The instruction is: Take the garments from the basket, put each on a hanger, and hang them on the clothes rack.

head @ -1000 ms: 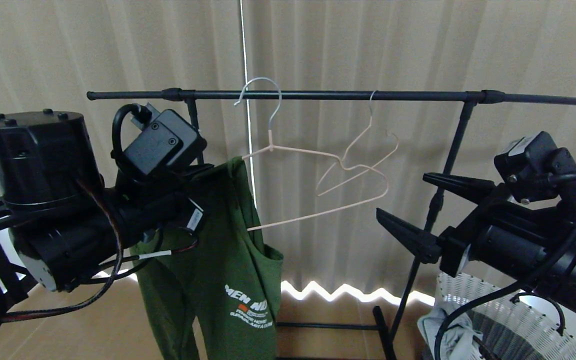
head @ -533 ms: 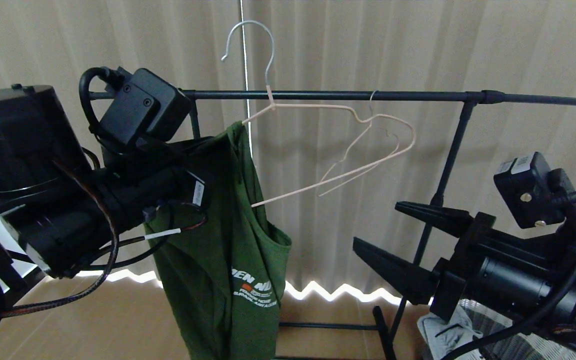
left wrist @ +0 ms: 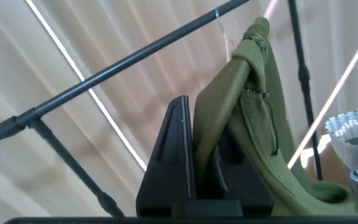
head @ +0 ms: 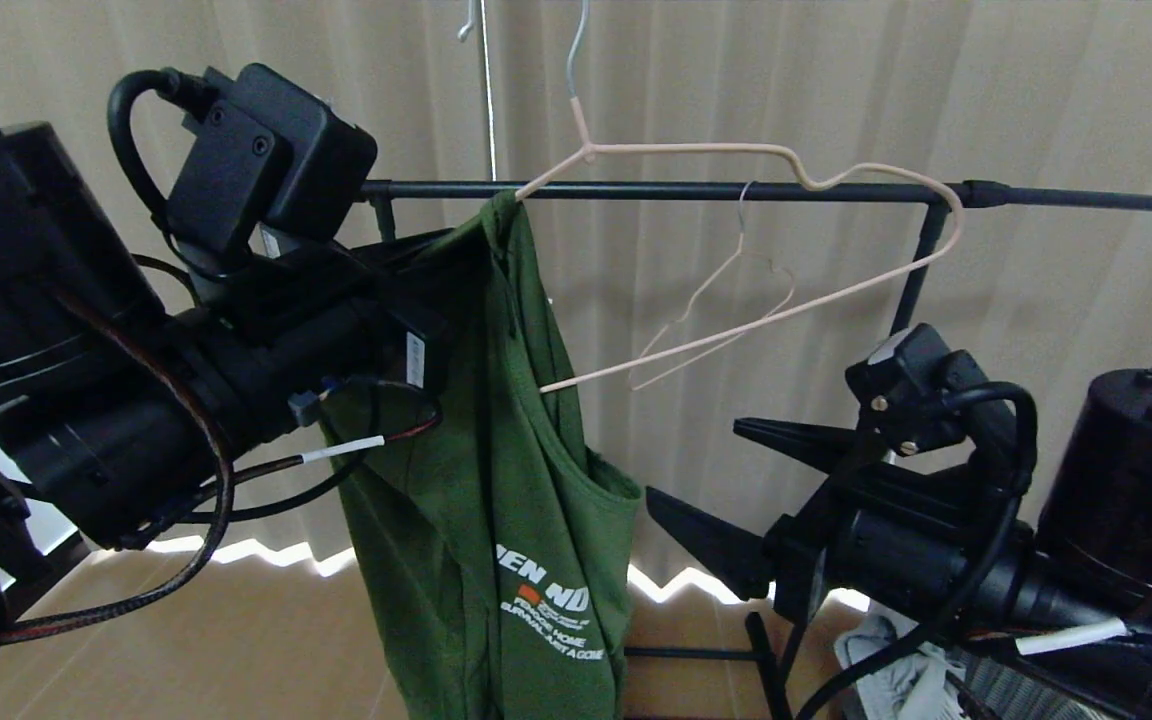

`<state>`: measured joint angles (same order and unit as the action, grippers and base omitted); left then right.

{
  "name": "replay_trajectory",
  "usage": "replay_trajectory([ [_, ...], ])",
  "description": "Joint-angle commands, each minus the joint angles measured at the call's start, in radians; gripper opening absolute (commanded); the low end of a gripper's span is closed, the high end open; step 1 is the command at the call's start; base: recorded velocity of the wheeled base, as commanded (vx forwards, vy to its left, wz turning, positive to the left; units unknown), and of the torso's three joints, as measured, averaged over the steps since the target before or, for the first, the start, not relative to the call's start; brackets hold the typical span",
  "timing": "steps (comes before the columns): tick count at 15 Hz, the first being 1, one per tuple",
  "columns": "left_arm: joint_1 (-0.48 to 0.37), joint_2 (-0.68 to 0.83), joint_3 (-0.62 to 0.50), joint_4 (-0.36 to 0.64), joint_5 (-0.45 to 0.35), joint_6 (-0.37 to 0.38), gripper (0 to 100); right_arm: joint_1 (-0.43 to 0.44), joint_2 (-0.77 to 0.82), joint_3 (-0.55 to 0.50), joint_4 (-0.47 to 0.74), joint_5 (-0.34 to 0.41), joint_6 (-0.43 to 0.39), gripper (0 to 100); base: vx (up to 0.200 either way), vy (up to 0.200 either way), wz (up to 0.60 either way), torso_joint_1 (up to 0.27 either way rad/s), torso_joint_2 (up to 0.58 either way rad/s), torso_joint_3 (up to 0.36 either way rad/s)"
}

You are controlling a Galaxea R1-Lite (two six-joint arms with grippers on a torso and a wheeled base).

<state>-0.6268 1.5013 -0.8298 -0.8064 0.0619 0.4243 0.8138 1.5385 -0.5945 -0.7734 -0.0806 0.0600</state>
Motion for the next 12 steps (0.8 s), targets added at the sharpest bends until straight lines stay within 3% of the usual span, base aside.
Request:
replay_trajectory([
  [1, -0.002, -0.001, 0.0, -0.013, -0.001, 0.001, 0, -0.005, 0.091, -0.057, -0.01, -0.013, 0.001, 100, 0.0, 0.0, 0.0, 0.0, 0.0, 0.0],
  [6, -0.031, -0.004, 0.001, -0.027, -0.002, 0.002, 0, -0.03, 0.19, -0.119, -0.014, -0.042, -0.002, 100, 0.0, 0.0, 0.0, 0.0, 0.0, 0.0],
  [12, -0.06, -0.015, 0.001, -0.027, -0.002, 0.002, 0, -0.055, 0.256, -0.116, -0.014, -0.045, -0.003, 100, 0.0, 0.0, 0.0, 0.0, 0.0, 0.0],
])
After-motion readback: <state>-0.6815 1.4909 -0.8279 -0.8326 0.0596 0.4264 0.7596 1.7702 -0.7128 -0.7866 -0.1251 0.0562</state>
